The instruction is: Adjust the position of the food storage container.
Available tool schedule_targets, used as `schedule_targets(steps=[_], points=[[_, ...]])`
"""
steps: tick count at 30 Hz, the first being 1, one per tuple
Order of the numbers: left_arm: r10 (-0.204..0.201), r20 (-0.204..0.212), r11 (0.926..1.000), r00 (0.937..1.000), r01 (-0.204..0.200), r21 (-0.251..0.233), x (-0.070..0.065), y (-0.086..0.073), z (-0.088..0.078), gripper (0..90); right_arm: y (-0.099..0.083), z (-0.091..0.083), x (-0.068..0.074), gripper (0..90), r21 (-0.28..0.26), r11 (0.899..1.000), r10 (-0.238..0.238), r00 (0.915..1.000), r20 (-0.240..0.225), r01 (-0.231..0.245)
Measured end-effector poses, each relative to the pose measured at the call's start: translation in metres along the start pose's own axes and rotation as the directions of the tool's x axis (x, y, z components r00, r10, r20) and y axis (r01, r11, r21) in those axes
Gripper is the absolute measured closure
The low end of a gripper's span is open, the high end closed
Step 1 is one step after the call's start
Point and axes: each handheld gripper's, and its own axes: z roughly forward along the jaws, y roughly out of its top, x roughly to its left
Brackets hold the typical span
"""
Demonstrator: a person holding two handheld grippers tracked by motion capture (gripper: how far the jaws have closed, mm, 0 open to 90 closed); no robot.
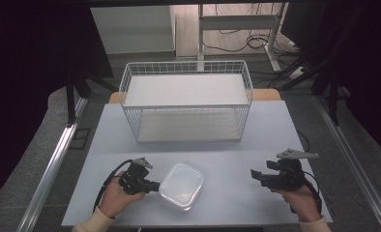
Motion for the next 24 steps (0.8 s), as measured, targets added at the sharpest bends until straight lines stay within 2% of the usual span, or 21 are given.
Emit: schedule_targets(steps=[12, 24], points=[[-0.005, 0.029, 1.0, 0.9996, 0.005, 0.008, -0.014, 0.001, 0.01, 90.0, 0.0, 0.0, 0.0, 24.6, 0.001, 1.0, -0.001, 1.0, -0.001, 0.001], [-0.021, 0.067, 0.9997, 0.9975, 0.022, -0.012, -0.025, 0.003, 0.018, 90.0, 0.0, 0.0, 0.0, 24.6, 0.0, 1.0, 0.001, 1.0, -0.004, -0.001]])
